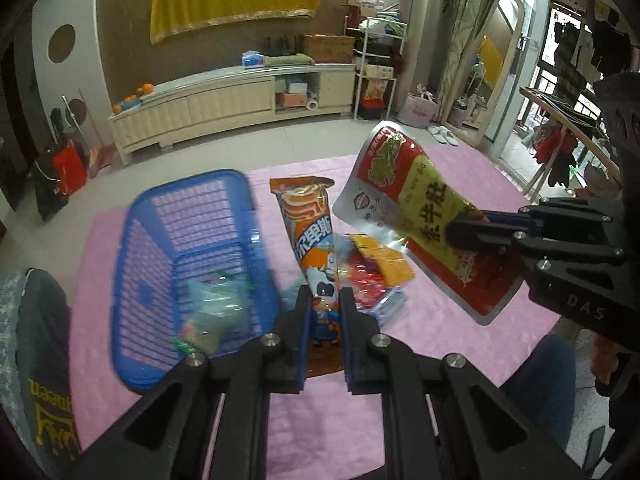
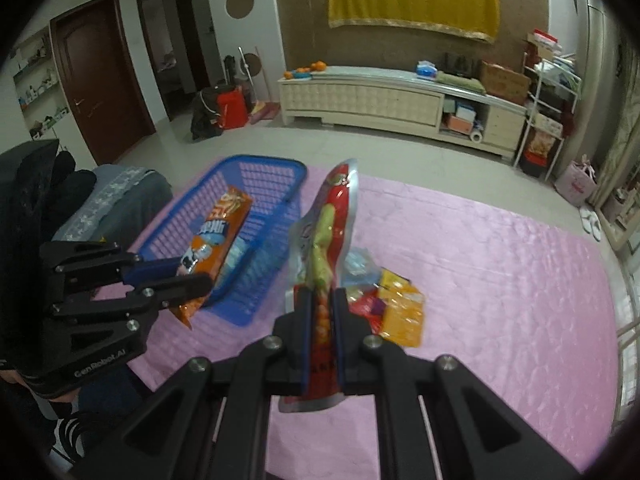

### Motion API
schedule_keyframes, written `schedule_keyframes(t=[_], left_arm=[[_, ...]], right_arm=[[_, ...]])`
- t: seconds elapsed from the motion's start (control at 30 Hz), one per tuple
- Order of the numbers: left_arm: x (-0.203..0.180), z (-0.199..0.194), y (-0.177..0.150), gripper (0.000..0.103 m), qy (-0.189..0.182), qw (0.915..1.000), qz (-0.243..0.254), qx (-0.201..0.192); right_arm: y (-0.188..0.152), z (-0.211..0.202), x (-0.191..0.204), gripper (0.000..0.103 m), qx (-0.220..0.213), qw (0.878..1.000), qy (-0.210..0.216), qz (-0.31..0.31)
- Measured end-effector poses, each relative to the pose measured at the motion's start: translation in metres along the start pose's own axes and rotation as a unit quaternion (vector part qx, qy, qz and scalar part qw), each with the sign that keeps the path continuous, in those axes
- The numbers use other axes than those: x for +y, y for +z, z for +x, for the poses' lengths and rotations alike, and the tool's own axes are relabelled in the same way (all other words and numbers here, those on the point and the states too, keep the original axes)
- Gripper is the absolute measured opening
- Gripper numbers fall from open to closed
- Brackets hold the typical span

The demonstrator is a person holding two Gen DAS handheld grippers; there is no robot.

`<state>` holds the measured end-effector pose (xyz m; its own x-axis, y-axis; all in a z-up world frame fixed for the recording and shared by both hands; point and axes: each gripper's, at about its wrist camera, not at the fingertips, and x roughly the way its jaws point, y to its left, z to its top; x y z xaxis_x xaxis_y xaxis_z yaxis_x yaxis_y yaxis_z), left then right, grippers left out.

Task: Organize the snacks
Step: 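Carry the orange stick snack into the basket with the left gripper while the right gripper carries the red pouch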

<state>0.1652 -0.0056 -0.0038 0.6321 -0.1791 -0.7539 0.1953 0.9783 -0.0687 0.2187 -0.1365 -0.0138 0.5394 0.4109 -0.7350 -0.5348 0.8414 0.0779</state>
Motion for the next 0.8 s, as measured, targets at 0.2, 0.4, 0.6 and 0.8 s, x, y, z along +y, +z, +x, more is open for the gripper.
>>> schedule_keyframes(t=[0.2,0.4,0.6,0.8], left_arm=[[0.035,-0.011,-0.006,0.012,0.007,1.0,0.003,0.001],[0.071,0.006,-0.005,0.012,0.027,0.9994,-0.007,0.019],[0.103,0.035,0.001,0.012,0.034,0.9984,-0.02,0.041],[0.122,0.056,0.012,0.012,0.038,0.9975,-0.032,0.05]], right_arm=[[0.019,0.014,0.036,0.013,-0.01,1.0,0.021,-0.011],[0.034,0.05,0.063,0.013,0.006,0.999,0.047,-0.015],[0.049,0.091,0.078,0.013,0.03,0.998,0.061,-0.01],[0.058,0.119,0.083,0.013,0.047,0.997,0.064,-0.016]])
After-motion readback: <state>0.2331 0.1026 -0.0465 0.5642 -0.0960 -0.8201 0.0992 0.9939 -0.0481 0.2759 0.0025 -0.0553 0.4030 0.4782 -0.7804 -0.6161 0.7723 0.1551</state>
